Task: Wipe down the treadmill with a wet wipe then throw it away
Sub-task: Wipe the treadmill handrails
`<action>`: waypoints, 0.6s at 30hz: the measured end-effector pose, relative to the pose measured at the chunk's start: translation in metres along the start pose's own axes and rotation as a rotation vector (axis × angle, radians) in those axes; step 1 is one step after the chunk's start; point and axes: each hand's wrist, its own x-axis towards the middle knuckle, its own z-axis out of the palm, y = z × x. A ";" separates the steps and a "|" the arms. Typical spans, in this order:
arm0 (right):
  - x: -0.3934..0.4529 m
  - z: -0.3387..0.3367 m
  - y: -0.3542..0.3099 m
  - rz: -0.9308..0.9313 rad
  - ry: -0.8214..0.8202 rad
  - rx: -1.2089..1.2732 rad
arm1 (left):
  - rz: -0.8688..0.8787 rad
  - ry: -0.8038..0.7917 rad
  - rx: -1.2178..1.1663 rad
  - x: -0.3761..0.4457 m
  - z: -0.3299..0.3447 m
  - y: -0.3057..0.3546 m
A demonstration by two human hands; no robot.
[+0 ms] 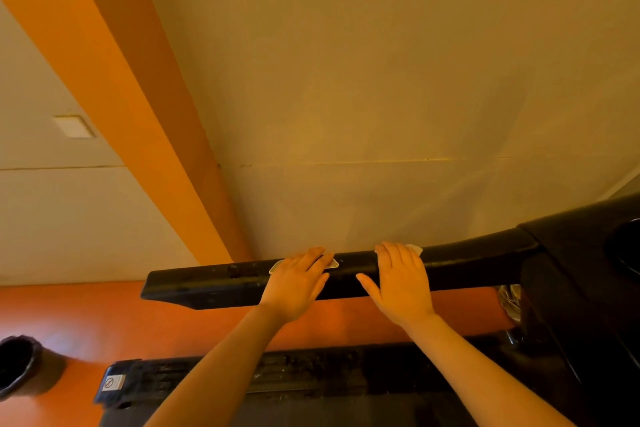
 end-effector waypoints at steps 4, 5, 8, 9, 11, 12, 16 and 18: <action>-0.009 0.010 -0.019 0.036 -0.013 -0.024 | -0.058 0.057 0.002 -0.020 0.001 -0.026; -0.006 0.009 -0.022 0.032 -0.019 -0.031 | -0.074 0.056 -0.015 -0.022 -0.001 -0.029; 0.010 0.002 -0.031 0.008 -0.073 -0.037 | -0.095 0.028 -0.045 -0.025 -0.004 -0.032; 0.015 0.000 -0.034 0.002 -0.095 -0.046 | -0.100 0.033 -0.046 -0.025 -0.004 -0.031; 0.021 -0.002 -0.038 -0.005 -0.129 -0.059 | -0.106 0.043 -0.046 -0.025 -0.004 -0.030; 0.022 -0.001 -0.039 -0.006 -0.127 -0.054 | -0.106 0.034 -0.045 -0.025 -0.002 -0.031; 0.008 0.005 -0.043 0.013 -0.054 0.001 | -0.106 0.065 -0.038 -0.027 0.006 -0.033; -0.001 0.012 -0.050 0.019 -0.023 0.015 | -0.084 0.073 -0.024 -0.027 0.005 -0.035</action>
